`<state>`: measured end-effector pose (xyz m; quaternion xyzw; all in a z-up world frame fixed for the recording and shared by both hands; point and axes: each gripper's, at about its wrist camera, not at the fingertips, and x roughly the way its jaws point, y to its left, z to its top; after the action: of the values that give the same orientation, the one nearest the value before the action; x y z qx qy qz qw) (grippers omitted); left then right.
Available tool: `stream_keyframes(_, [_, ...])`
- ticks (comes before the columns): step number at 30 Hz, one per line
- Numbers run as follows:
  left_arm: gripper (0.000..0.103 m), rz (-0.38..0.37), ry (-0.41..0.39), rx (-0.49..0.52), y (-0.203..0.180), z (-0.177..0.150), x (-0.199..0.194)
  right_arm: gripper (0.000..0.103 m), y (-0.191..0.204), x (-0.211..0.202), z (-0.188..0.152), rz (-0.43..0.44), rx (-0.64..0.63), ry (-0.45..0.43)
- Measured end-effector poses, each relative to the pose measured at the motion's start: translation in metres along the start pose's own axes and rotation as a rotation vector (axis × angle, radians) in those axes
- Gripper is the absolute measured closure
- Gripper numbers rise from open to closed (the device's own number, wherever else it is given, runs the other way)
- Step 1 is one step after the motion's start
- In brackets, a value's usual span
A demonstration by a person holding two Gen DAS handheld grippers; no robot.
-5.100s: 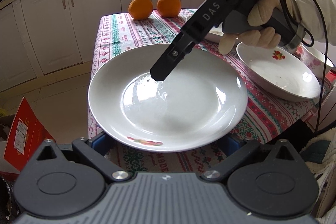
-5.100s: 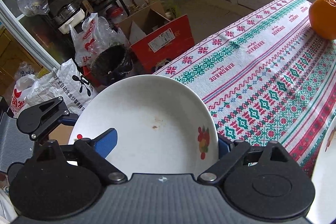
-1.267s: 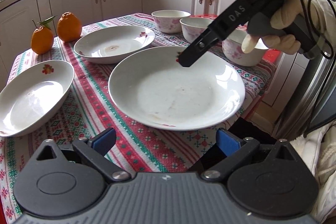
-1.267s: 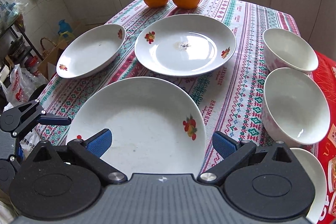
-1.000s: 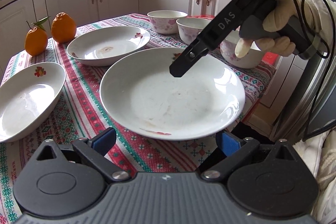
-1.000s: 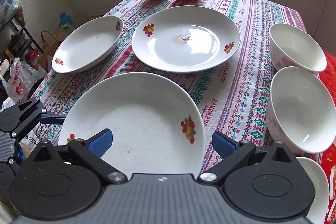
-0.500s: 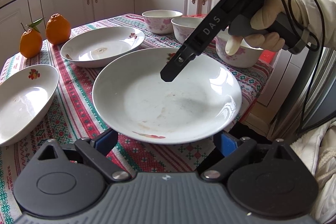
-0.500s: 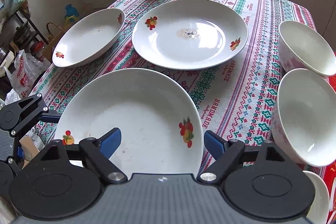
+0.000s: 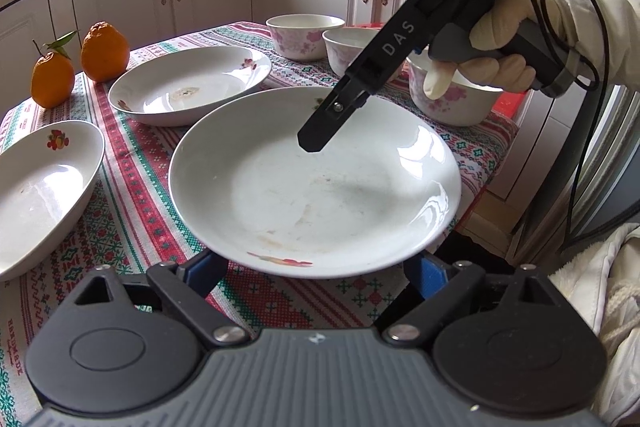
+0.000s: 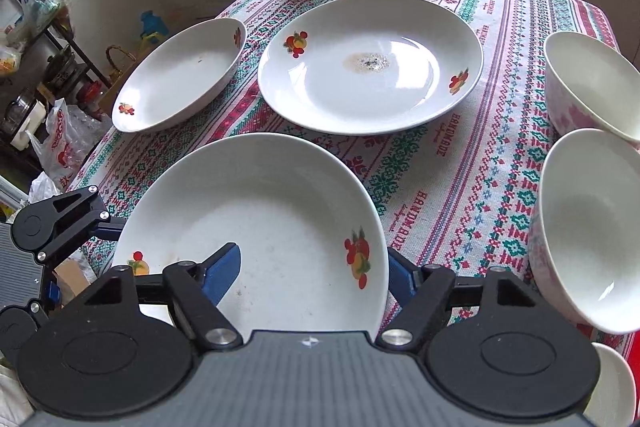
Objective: Organize plates and bowls
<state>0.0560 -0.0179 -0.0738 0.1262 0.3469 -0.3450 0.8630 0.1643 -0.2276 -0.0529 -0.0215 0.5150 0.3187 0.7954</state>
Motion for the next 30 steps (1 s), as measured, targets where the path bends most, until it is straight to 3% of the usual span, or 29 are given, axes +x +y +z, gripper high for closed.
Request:
stream_keyframes(17, [0.009,-0.004,0.017,0.002,0.003,0.002,0.001,0.022,-0.001,-0.003,0.002,0.038,0.026,-0.005])
stream_keyframes(30, [0.009,0.017,-0.005,-0.018,0.013,0.005,-0.022,0.022,0.017,-0.006,0.019,0.044,-0.011,-0.016])
